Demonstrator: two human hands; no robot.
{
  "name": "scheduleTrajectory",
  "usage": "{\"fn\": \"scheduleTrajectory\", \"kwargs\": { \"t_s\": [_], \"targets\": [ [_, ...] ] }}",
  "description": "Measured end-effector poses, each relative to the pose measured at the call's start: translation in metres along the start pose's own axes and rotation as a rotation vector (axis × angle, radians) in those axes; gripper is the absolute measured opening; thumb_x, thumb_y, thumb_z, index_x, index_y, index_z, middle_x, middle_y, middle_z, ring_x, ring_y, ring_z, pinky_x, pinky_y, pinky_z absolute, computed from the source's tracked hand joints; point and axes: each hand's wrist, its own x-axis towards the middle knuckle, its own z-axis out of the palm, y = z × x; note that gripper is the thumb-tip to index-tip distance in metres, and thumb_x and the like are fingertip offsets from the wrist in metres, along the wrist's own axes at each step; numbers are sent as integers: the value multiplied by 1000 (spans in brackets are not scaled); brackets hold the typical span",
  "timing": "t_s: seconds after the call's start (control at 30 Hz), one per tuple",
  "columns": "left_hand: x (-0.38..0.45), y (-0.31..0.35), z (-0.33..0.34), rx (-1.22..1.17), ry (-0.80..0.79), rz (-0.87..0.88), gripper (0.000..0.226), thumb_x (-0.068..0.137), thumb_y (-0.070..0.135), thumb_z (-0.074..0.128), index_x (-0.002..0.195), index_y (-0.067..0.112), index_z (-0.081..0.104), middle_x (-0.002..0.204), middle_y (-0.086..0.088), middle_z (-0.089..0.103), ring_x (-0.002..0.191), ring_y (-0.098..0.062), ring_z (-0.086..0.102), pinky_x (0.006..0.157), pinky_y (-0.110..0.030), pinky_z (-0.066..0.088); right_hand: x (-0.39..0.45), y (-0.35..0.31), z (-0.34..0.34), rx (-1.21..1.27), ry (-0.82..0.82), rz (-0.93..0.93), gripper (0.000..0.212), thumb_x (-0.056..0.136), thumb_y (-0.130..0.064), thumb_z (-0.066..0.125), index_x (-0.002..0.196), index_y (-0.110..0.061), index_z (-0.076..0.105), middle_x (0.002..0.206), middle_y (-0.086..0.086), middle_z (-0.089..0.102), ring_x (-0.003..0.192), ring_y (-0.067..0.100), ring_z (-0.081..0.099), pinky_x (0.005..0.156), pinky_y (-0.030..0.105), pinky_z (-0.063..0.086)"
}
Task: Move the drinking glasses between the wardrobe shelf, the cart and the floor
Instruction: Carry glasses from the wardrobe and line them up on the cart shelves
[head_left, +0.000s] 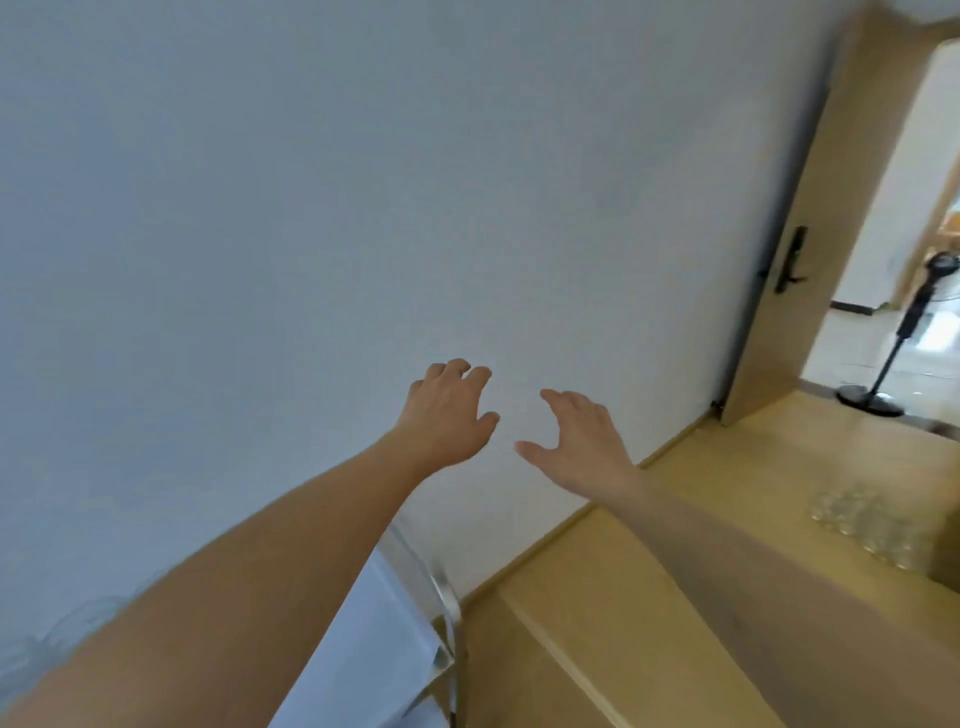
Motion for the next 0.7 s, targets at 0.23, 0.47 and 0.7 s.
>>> {"fn": "scheduleTrajectory", "kwargs": {
  "t_s": [0.23, 0.47, 0.7],
  "targets": [
    [86, 71, 21, -80, -28, 337, 63, 97, 47, 54, 151, 20, 37, 156, -10, 37, 142, -33, 33, 109, -47, 37, 2, 55, -58, -102, 195, 276, 86, 90, -60, 61, 158, -23, 25, 163, 5, 29, 149, 30, 24, 120, 46, 28],
    [120, 161, 53, -216, -82, 587, 59, 96, 43, 55, 149, 19, 41, 151, -10, 40, 137, -32, 35, 105, -44, 39, -51, 117, -94, -222, 289, 564, 85, 89, -58, 64, 157, -22, 28, 159, 6, 32, 144, 32, 30, 115, 43, 30],
    [131, 263, 92, -281, -119, 801, 66, 94, 50, 57, 150, 20, 40, 148, -10, 44, 135, -32, 39, 104, -45, 42, -84, 183, -130, -270, 348, 719, 88, 87, -61, 66, 157, -24, 28, 161, 6, 32, 145, 32, 32, 117, 47, 33]
  ]
}}
